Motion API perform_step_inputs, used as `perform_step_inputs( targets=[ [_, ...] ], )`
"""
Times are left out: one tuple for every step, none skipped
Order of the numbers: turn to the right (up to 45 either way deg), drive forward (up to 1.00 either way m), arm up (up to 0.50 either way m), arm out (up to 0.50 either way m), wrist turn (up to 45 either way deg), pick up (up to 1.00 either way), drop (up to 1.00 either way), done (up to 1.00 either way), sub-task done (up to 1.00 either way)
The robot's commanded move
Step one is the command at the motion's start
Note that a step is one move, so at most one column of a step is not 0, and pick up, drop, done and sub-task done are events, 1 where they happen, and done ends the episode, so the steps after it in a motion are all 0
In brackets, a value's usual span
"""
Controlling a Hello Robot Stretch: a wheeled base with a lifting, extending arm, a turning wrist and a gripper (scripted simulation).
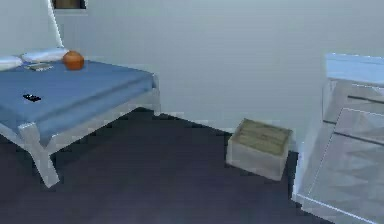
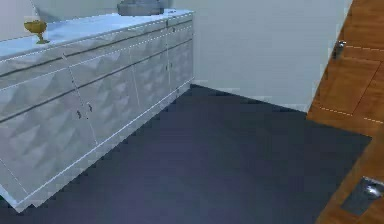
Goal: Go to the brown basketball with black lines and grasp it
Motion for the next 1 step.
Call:
perform_step_inputs(
  targets=[
    [45.0,0.00,0.00,0.00,0.0,0.00,0.00,0.00,0.00]
  ],
)
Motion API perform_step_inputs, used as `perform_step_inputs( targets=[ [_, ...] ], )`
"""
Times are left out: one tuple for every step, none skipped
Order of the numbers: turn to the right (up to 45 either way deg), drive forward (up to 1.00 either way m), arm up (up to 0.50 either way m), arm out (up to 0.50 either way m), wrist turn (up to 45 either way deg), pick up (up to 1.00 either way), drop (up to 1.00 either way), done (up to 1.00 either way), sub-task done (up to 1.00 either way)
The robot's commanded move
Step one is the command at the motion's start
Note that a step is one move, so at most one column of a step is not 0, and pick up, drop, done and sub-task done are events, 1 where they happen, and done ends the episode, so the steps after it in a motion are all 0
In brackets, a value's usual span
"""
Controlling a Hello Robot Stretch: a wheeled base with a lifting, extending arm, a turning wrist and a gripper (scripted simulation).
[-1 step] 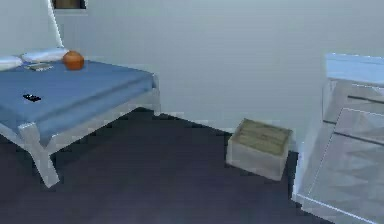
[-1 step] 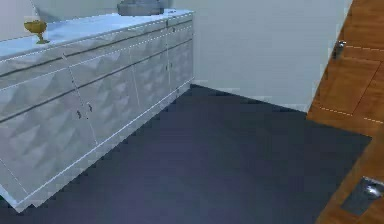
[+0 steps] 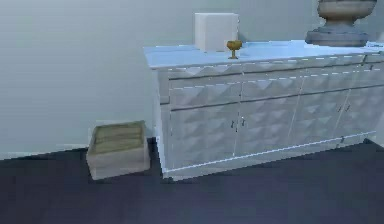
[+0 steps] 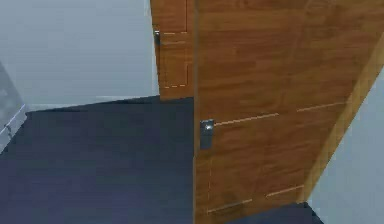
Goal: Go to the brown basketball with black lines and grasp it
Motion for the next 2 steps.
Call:
perform_step_inputs(
  targets=[
    [18.0,0.00,0.00,0.00,0.0,0.00,0.00,0.00,0.00],
    [0.0,0.50,0.00,0.00,0.0,0.00,0.00,0.00,0.00]
  ],
)
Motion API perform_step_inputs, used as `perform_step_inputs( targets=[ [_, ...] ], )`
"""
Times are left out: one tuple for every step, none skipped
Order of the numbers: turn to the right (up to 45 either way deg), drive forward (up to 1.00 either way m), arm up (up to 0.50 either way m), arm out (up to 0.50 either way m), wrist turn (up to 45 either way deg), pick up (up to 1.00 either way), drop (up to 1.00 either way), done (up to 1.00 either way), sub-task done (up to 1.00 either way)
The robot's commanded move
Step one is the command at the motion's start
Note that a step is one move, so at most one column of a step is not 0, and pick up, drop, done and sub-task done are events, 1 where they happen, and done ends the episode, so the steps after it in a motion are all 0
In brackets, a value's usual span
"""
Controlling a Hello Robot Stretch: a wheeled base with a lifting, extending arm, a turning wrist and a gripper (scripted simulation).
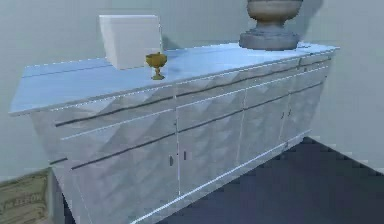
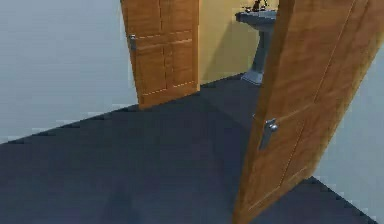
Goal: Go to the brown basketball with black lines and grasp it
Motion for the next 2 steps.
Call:
perform_step_inputs(
  targets=[
    [45.0,0.00,0.00,0.00,0.0,0.00,0.00,0.00,0.00],
    [9.0,0.00,0.00,0.00,0.0,0.00,0.00,0.00,0.00]
  ],
)
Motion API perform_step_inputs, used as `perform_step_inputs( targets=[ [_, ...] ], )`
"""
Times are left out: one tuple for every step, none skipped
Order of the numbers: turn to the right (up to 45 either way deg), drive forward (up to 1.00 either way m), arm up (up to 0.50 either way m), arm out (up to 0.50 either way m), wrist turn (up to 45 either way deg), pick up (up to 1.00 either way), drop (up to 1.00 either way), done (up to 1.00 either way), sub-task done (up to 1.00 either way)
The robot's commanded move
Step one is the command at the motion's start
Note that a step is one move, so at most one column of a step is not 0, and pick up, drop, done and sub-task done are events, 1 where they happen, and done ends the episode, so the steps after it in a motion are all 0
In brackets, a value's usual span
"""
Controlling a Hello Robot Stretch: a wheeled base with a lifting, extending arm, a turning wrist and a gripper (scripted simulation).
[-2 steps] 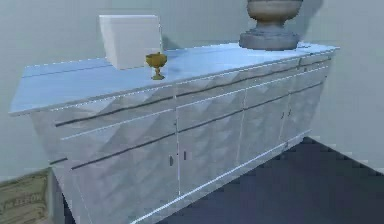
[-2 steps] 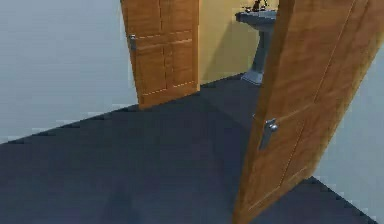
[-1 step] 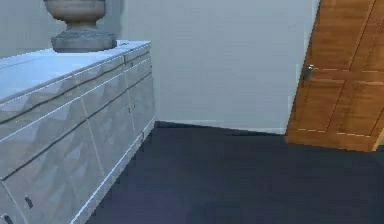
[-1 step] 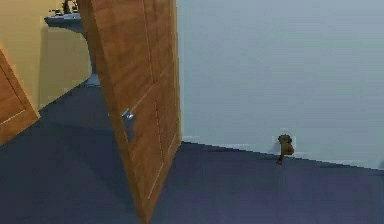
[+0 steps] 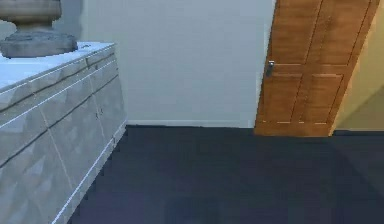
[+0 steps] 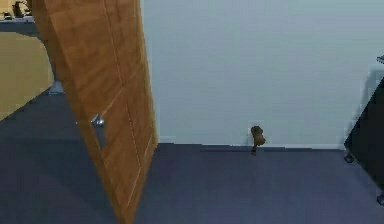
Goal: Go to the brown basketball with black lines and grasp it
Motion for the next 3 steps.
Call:
perform_step_inputs(
  targets=[
    [0.0,0.75,0.00,0.00,0.0,0.00,0.00,0.00,0.00],
    [45.0,0.00,0.00,0.00,0.0,0.00,0.00,0.00,0.00],
    [6.0,0.00,0.00,0.00,0.0,0.00,0.00,0.00,0.00]
  ],
)
